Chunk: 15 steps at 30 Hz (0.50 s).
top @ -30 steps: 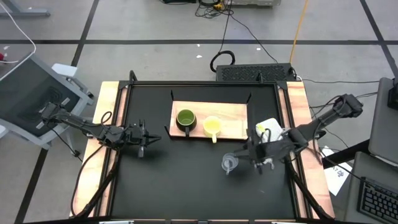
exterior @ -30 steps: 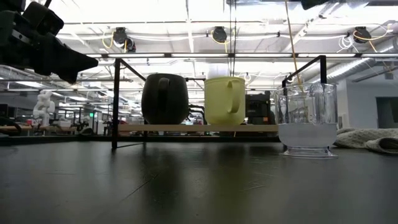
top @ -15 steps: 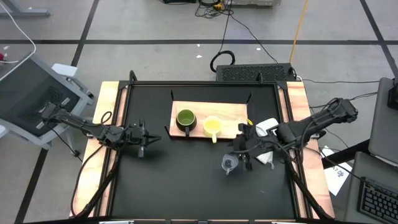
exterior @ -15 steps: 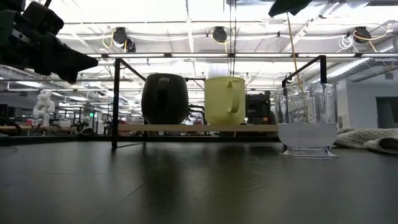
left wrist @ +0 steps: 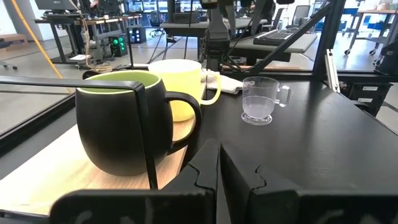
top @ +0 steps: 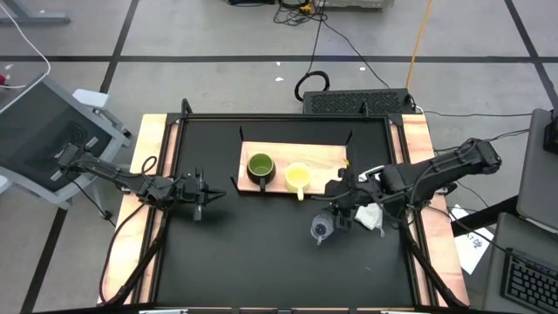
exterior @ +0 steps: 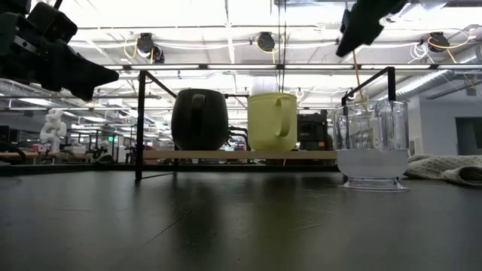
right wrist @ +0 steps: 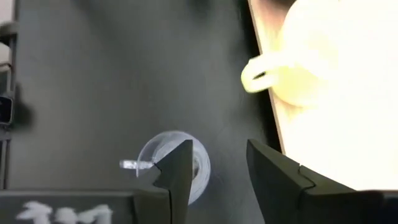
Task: Stack small to large cups/mugs on shelf
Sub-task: Put the transparent mug on the shelf
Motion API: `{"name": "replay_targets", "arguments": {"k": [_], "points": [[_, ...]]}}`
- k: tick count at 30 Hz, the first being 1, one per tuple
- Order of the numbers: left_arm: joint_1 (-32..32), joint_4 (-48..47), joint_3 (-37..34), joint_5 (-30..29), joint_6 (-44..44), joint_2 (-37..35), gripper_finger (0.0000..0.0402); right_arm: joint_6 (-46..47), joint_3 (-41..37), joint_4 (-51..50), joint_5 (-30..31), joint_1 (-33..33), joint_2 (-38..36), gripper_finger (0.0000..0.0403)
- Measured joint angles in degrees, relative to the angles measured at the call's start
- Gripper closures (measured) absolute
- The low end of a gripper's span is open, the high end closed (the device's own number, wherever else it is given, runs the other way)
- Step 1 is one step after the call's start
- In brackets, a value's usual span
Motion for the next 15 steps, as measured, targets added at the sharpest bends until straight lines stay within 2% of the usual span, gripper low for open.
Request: {"name": "replay_targets", "arguments": {"k": [8,15], "points": [[0.0,0.0,0.0,0.0,-0.1,0.0,0.0382,-0.2,0.0,-0.8,-5.3,-2.2,5.2,0.0270],[0.0,0.0,0.0,0.0,-0.3,0.0,0.0382,-0.2,0.0,-3.1,-5.5,-3.0,9.0,0.0271]]}}
